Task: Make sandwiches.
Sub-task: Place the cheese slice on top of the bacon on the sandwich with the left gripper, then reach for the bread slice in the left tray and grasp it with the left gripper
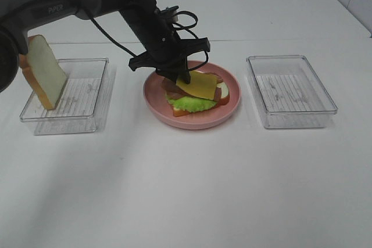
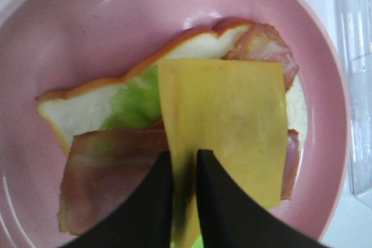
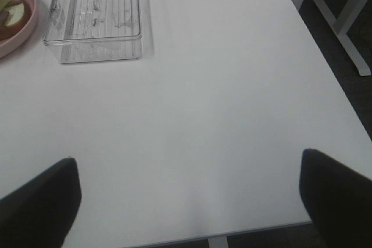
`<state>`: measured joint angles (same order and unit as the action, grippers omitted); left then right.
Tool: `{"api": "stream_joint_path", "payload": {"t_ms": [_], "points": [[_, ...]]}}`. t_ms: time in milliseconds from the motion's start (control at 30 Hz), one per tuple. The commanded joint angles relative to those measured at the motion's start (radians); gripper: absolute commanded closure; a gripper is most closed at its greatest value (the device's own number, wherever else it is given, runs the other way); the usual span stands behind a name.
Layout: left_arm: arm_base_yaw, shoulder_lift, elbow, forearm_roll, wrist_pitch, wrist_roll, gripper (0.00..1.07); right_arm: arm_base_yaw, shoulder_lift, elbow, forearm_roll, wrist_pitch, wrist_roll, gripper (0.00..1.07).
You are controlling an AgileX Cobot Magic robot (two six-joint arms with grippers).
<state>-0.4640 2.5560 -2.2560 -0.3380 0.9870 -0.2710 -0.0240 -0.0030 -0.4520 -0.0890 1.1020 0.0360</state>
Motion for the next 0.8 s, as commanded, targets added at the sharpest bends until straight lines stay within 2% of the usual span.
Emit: {"api": "stream_joint_path", "payload": {"t_ms": [33, 67, 100, 133, 167, 200, 233, 367, 500, 600, 700, 733, 767, 800], "points": [[0.004, -0.011, -0.006, 0.011, 0.007, -0.021, 0.68, -0.004, -0.030, 0.000, -0.003, -0.002, -0.009, 0.09], [0.004, -0.015, -0.007, 0.011, 0.016, -0.013, 0.45, -0.004, -0.030, 0.000, -0.003, -0.002, -0.009, 0.09], [0.004, -0.015, -0.007, 0.011, 0.016, -0.013, 0.45, -0.004, -0.030, 0.000, -0.003, -0.002, -0.009, 0.09], [0.004, -0.021, -0.007, 0.011, 0.024, 0.000, 0.24, -0.004, -0.030, 0.000, -0.003, -0.002, -0.009, 0.09], [0.004, -0.025, -0.007, 0.011, 0.027, 0.002, 0.14, -0.004, -0.030, 0.000, -0.003, -0.002, -0.009, 0.09], [0.004, -0.025, -0.007, 0.011, 0.027, 0.002, 0.14, -0.004, -0.030, 0.000, -0.003, -0.002, -0.009, 0.09], [0.004, -0.034, -0.007, 0.010, 0.031, 0.007, 0.04, -0.004, -0.030, 0.000, -0.003, -0.002, -0.009, 0.09], [0.004, -0.054, -0.007, 0.011, 0.038, 0.012, 0.04, -0.004, -0.030, 0.000, -0.003, -0.002, -0.009, 0.09], [0.004, -0.116, -0.009, 0.018, 0.065, 0.051, 0.04, -0.004, -0.030, 0.000, -0.003, -0.002, -0.009, 0.09], [0.004, -0.128, -0.009, 0.022, 0.072, 0.058, 0.04, -0.004, -0.030, 0.000, -0.003, -0.002, -0.009, 0.09], [0.004, -0.167, -0.009, 0.071, 0.113, 0.070, 0.04, -0.004, -0.030, 0.000, -0.003, -0.002, -0.009, 0.09], [0.004, -0.196, -0.009, 0.127, 0.150, 0.081, 0.04, -0.004, -0.030, 0.000, -0.003, -0.002, -0.009, 0.09], [0.004, -0.196, -0.009, 0.127, 0.150, 0.081, 0.04, -0.004, -0.030, 0.000, -0.003, -0.002, -0.009, 0.09], [0.004, -0.217, -0.009, 0.196, 0.200, 0.082, 0.04, -0.004, -0.030, 0.000, -0.003, -0.002, -0.009, 0.09]]}}
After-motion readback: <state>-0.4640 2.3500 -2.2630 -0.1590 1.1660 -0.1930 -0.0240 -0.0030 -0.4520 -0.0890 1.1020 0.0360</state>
